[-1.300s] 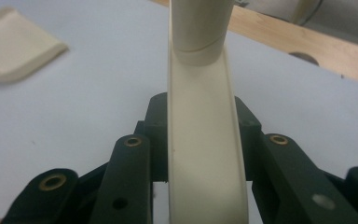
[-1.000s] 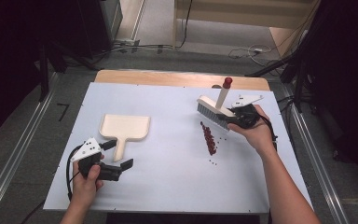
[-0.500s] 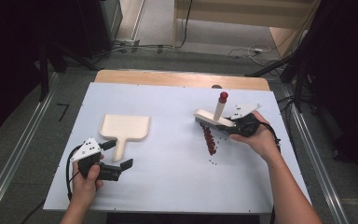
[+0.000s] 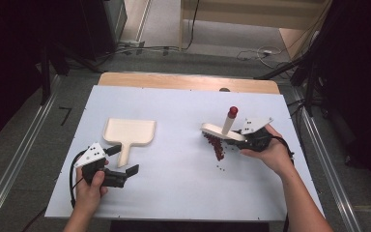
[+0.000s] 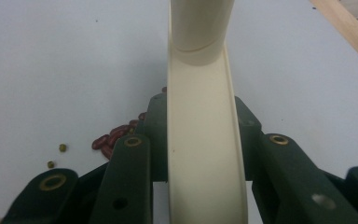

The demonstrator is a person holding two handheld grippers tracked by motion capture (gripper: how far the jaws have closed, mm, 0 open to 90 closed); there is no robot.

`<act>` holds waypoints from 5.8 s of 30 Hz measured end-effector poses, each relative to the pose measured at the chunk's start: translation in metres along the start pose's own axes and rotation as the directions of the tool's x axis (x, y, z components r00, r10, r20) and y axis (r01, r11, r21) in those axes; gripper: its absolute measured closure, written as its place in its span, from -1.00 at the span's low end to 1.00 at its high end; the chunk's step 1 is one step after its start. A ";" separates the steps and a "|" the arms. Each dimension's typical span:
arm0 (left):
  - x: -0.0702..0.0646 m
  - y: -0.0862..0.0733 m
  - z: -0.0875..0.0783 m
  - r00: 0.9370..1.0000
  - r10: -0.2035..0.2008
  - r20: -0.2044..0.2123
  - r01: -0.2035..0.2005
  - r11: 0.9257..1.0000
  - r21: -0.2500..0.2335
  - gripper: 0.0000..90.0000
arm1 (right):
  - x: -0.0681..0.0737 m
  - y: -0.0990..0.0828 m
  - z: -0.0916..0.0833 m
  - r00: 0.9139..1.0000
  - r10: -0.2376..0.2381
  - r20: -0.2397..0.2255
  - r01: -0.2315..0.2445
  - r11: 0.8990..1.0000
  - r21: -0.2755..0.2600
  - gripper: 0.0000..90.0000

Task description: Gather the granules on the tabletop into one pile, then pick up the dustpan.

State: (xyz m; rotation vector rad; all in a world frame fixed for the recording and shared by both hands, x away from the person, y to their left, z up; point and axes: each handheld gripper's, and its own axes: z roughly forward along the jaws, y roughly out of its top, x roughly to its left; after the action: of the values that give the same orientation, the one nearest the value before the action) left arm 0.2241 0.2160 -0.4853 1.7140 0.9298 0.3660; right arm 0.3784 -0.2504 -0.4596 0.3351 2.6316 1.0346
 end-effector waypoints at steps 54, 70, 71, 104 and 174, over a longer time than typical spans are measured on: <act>-0.002 0.000 0.002 1.000 0.001 0.000 -0.001 1.000 0.004 -1.00 | 0.049 0.010 -0.032 0.977 0.141 -0.161 -0.141 0.990 0.011 0.45; -0.002 0.000 0.002 1.000 0.002 0.001 -0.002 1.000 0.004 -1.00 | 0.041 0.005 -0.013 0.943 0.216 -0.251 -0.209 0.976 0.057 0.45; -0.002 0.000 0.002 1.000 0.001 0.000 -0.001 1.000 0.004 -1.00 | 0.038 0.005 -0.011 0.941 0.225 -0.252 -0.217 0.974 0.059 0.45; -0.001 -0.001 -0.001 1.000 0.004 -0.025 -0.004 1.000 0.014 -1.00 | 0.003 0.026 -0.012 0.953 0.236 -0.192 -0.232 0.972 0.046 0.45; 0.014 -0.001 0.032 0.853 -0.153 -0.500 0.285 0.938 0.198 -0.29 | 0.018 -0.046 -0.102 0.841 0.513 0.172 -0.494 0.858 -0.143 0.45</act>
State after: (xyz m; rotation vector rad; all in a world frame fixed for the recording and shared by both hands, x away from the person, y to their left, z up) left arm 0.2538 0.2048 -0.5003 1.7632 1.5887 0.5447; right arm 0.3211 -0.3412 -0.4233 1.0998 2.3442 1.1921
